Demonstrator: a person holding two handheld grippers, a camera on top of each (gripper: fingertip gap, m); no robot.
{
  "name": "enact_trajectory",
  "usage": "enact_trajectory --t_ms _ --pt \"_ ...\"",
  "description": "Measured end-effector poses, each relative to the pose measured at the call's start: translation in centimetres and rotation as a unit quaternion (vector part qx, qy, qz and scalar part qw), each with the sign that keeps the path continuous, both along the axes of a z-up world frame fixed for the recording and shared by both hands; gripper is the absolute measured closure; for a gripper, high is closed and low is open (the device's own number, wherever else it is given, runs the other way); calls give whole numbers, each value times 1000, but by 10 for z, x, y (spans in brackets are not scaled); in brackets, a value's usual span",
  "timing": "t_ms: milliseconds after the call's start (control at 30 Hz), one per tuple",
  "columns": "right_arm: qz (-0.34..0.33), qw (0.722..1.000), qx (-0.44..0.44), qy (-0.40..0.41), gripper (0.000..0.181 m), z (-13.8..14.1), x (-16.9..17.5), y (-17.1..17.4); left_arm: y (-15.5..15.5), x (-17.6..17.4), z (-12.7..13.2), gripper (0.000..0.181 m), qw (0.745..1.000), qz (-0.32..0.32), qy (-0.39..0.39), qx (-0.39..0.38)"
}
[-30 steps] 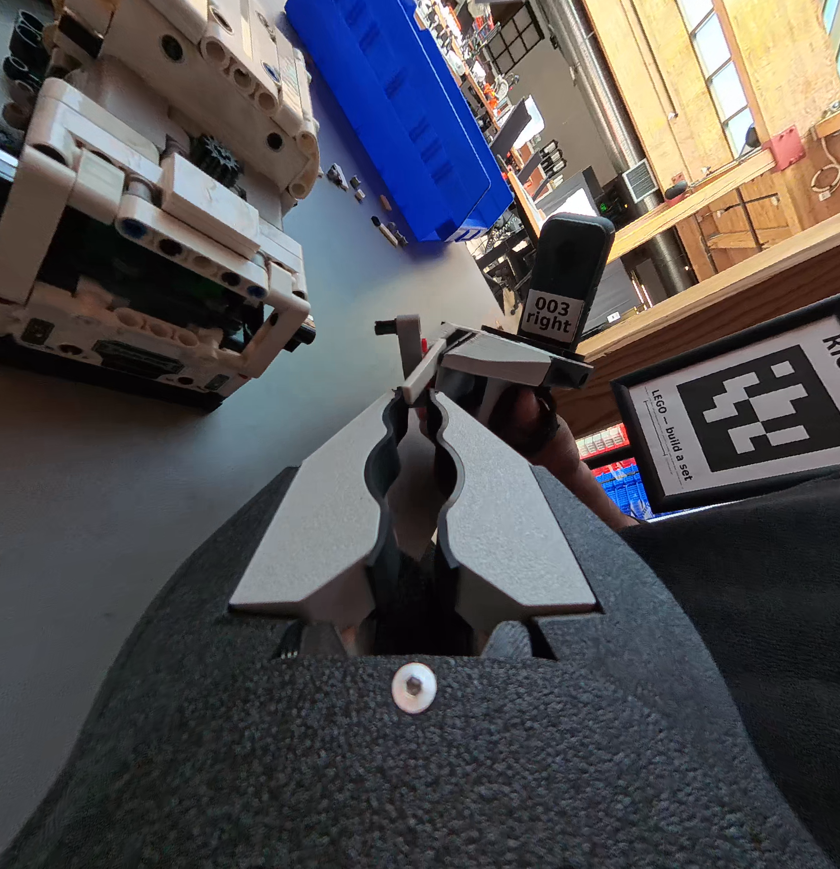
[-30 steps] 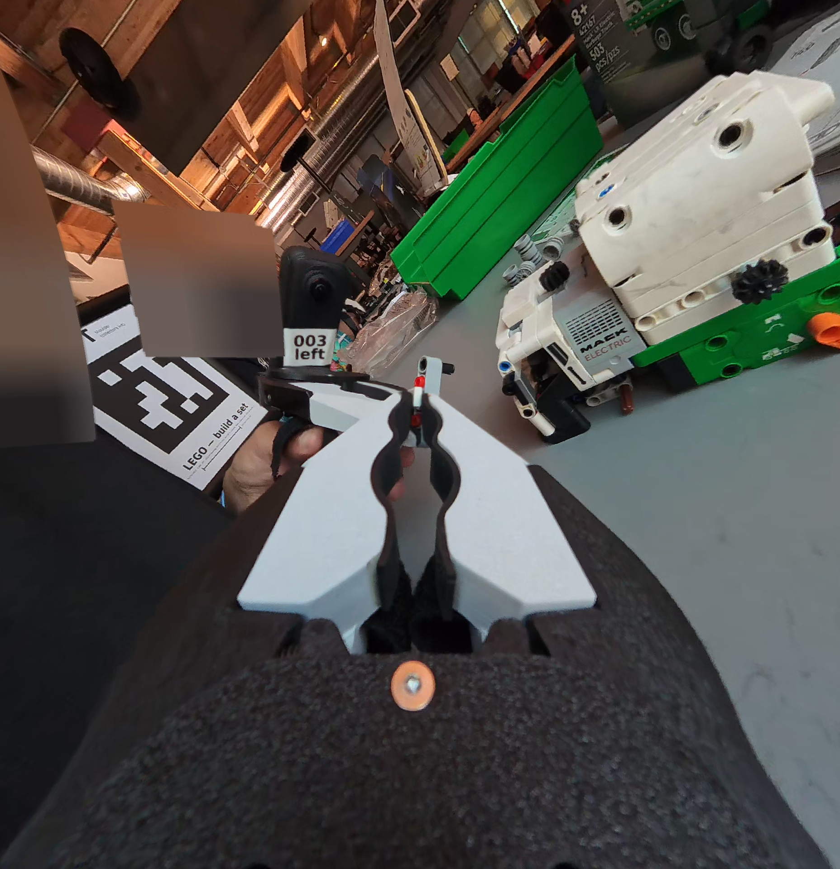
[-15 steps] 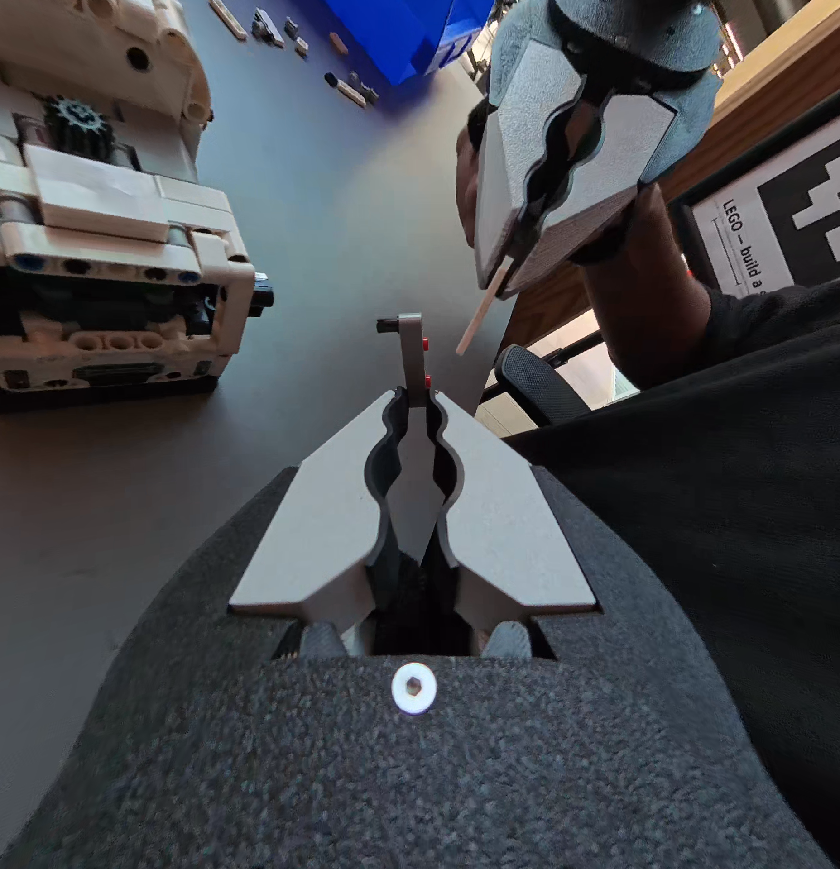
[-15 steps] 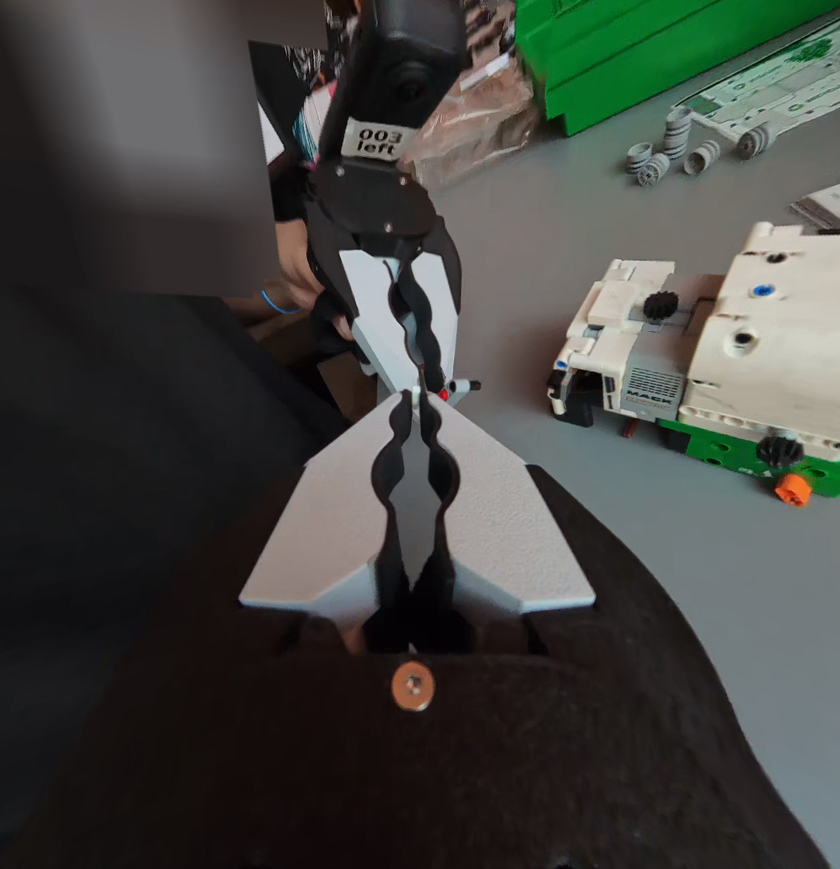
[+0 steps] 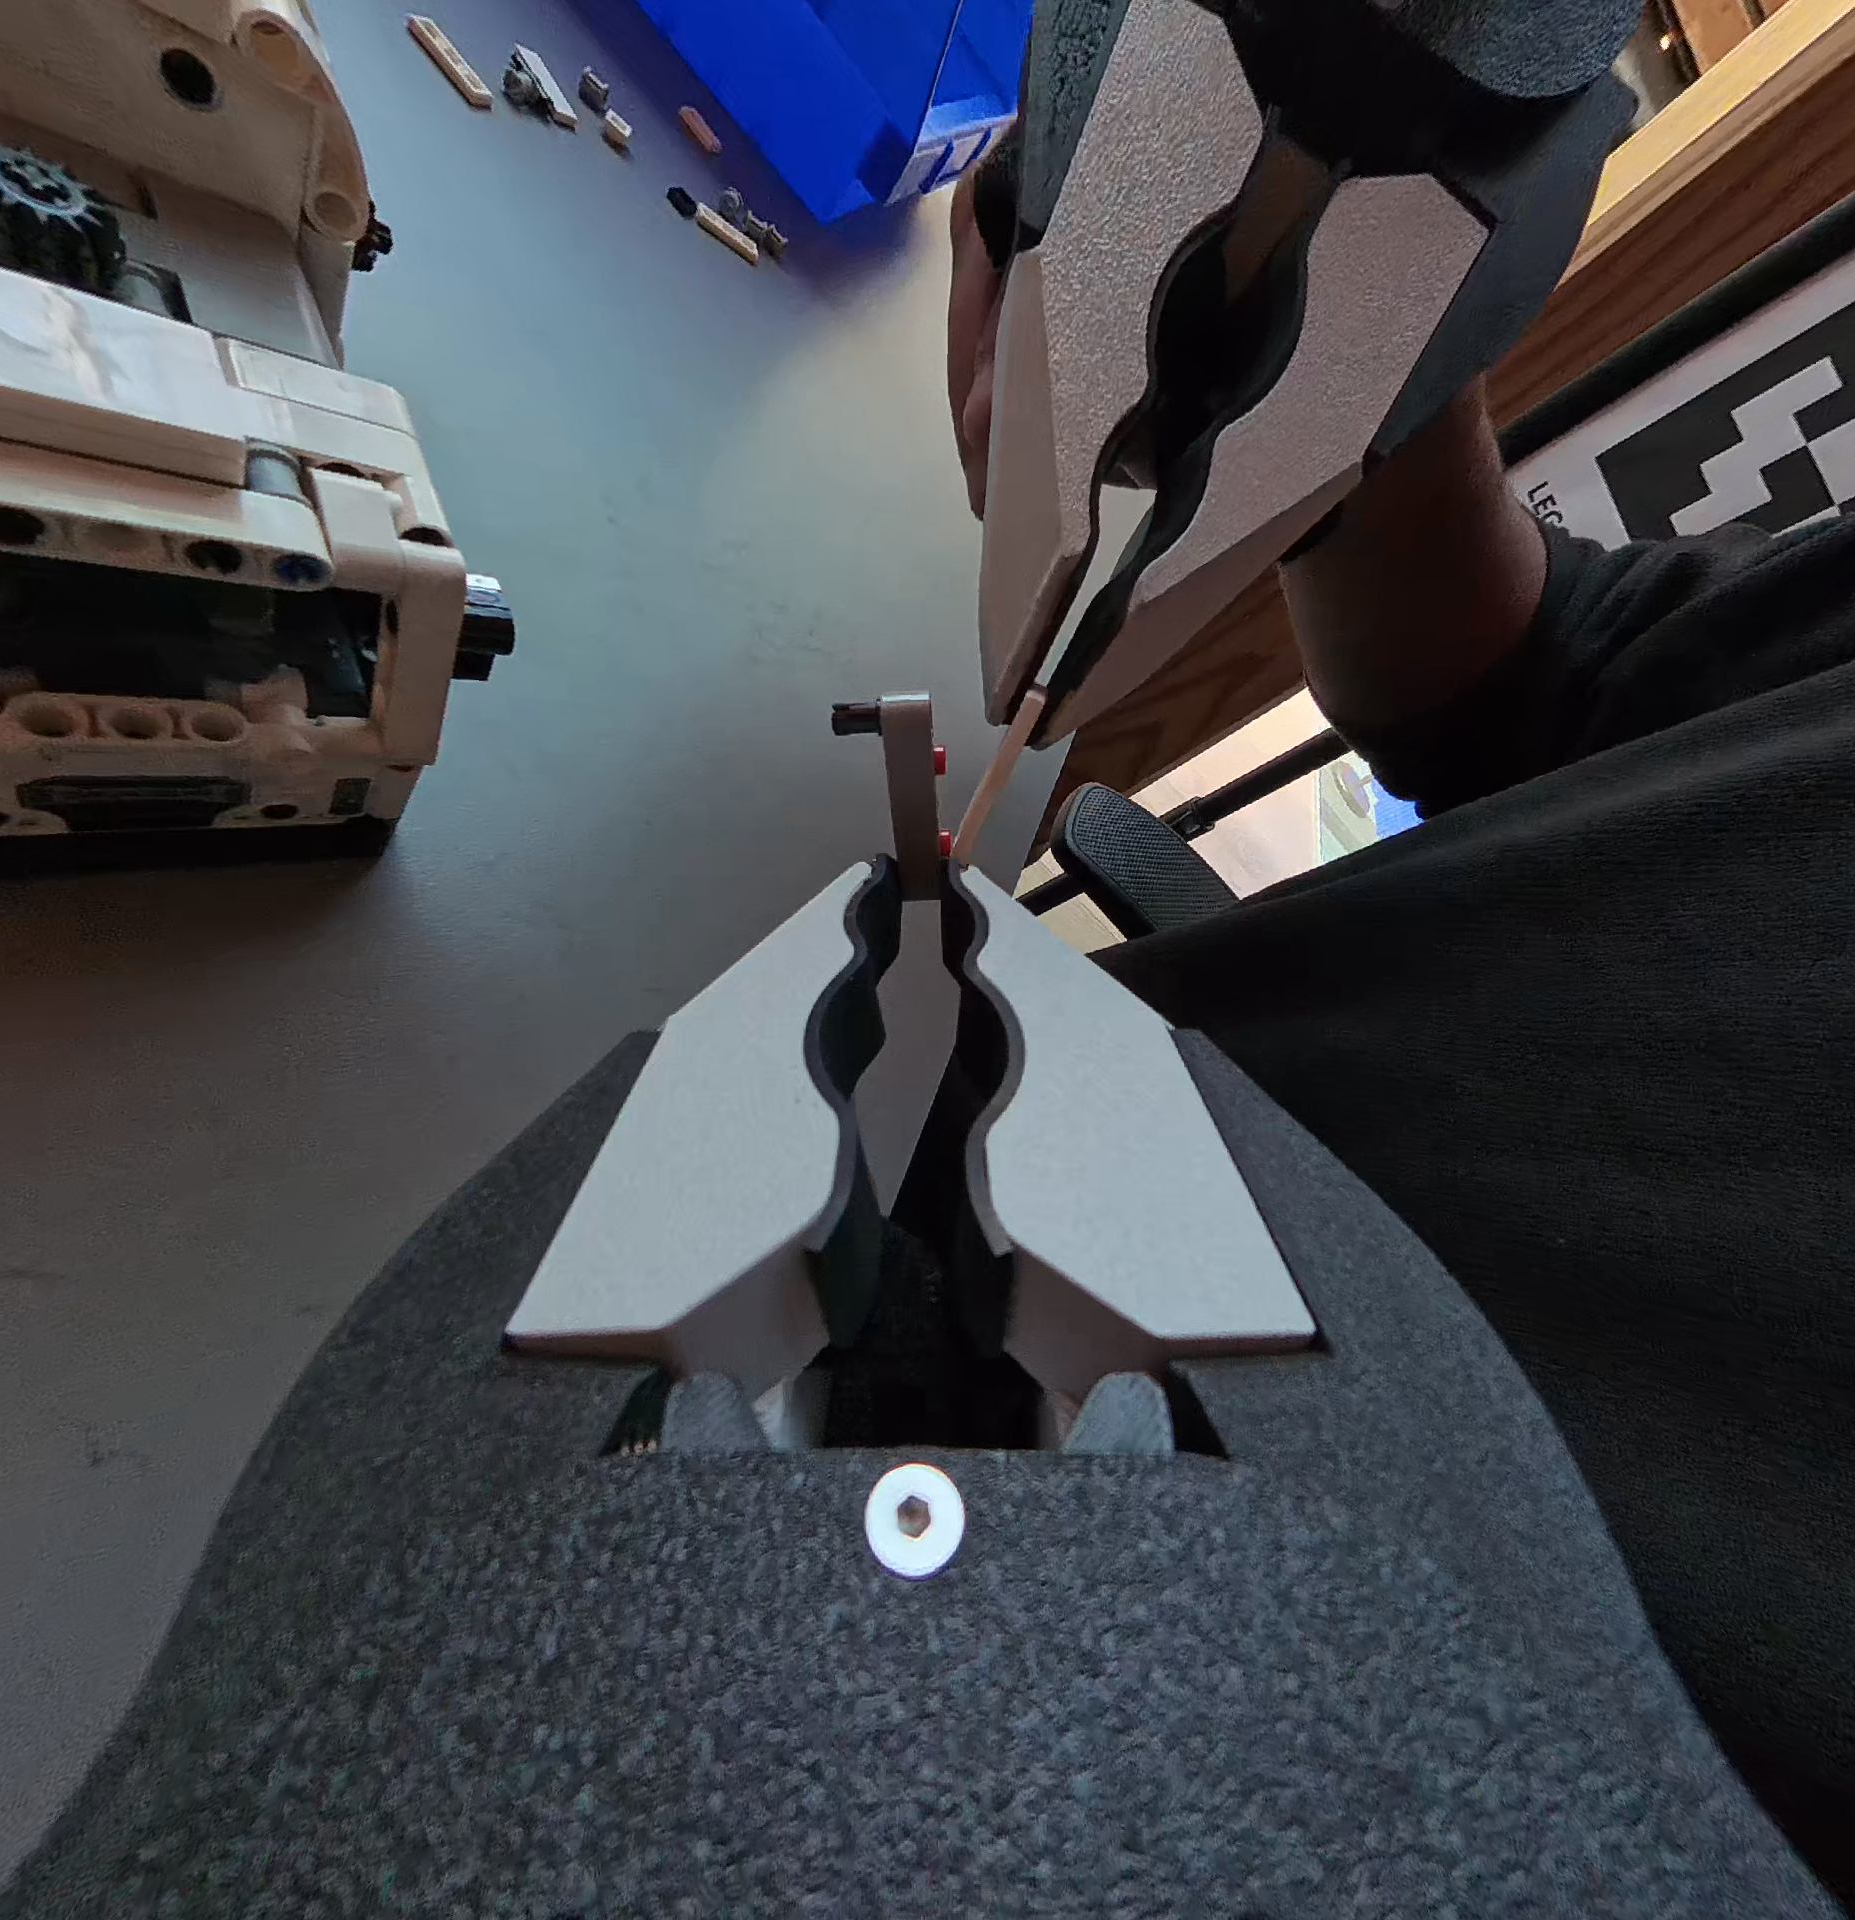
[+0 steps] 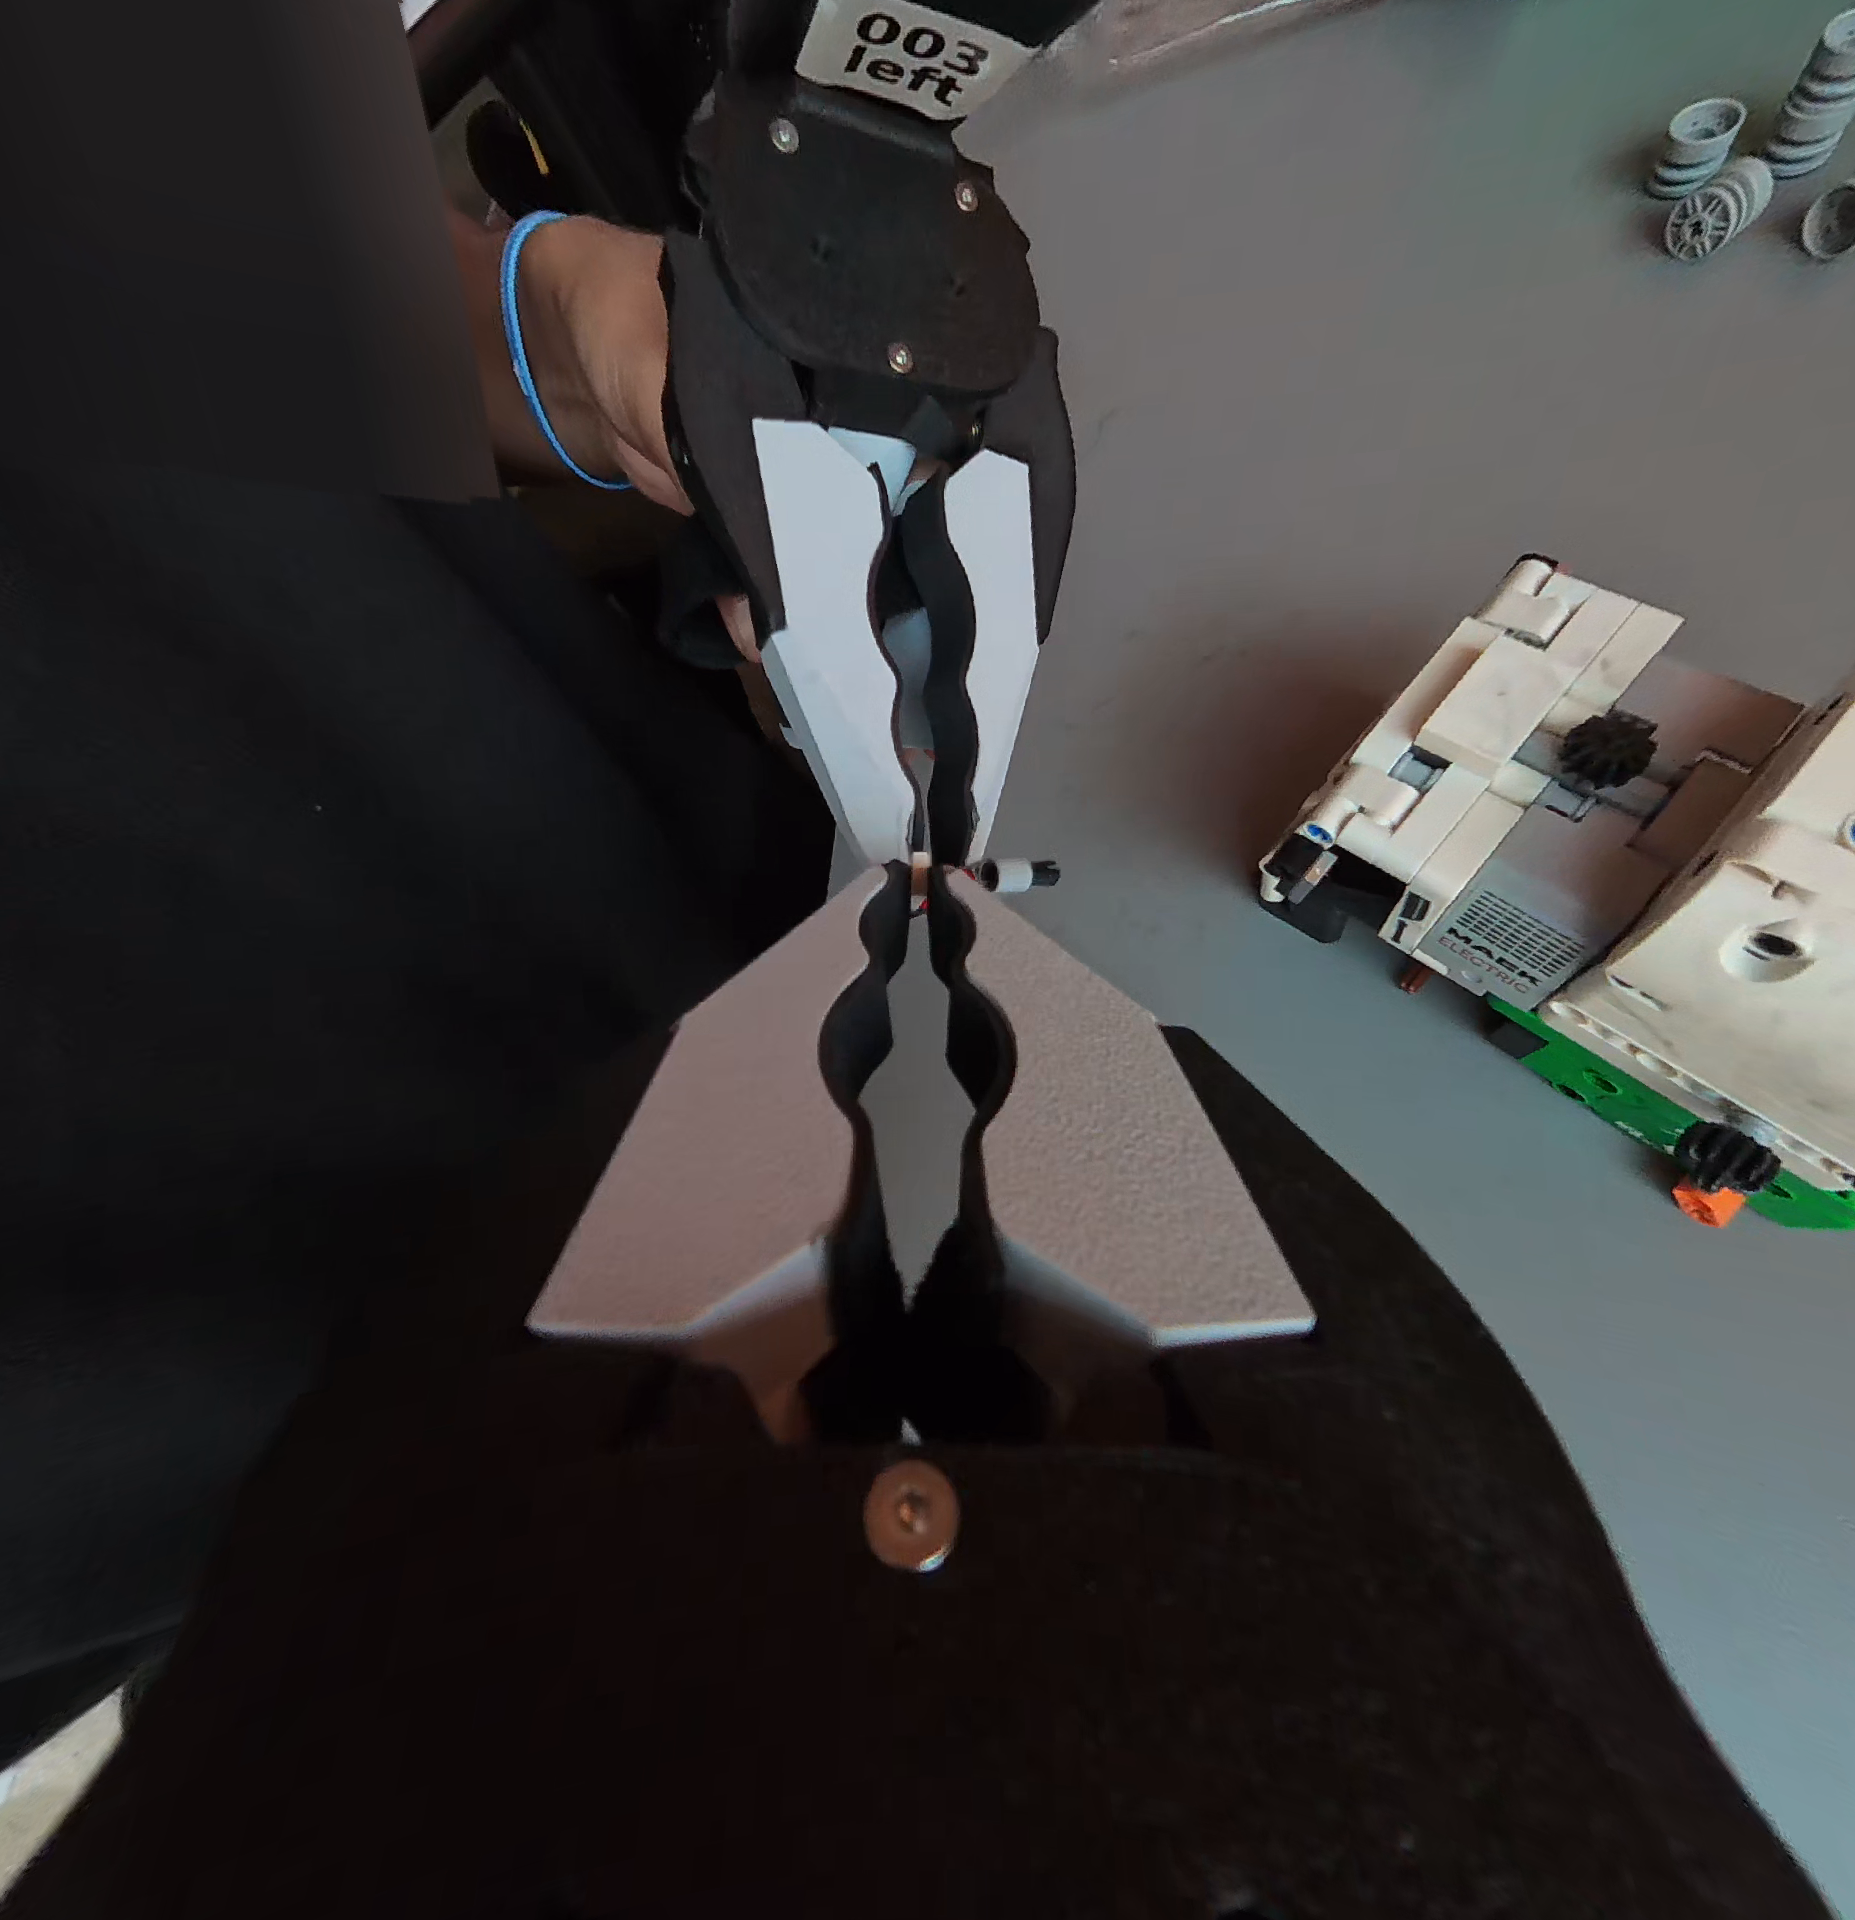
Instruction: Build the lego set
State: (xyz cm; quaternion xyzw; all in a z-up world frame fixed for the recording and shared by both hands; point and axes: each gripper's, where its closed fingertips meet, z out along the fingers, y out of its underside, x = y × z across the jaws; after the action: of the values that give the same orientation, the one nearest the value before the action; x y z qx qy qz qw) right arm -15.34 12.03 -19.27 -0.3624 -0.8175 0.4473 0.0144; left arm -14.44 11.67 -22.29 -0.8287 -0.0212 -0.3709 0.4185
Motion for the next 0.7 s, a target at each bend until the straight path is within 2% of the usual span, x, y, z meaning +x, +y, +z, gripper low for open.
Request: enact_trajectory --t_ms 367,533,700 --pt "-47 997 19 54 176 -4 -18 5 3 -4 1 175 998 34 -57 2" --pt "-79 993 -40 76 176 1 -20 8 6 -4 7 175 994 48 -99 8" --pt "-86 989 -100 65 175 1 -15 9 2 9 12 175 991 8 -136 10"
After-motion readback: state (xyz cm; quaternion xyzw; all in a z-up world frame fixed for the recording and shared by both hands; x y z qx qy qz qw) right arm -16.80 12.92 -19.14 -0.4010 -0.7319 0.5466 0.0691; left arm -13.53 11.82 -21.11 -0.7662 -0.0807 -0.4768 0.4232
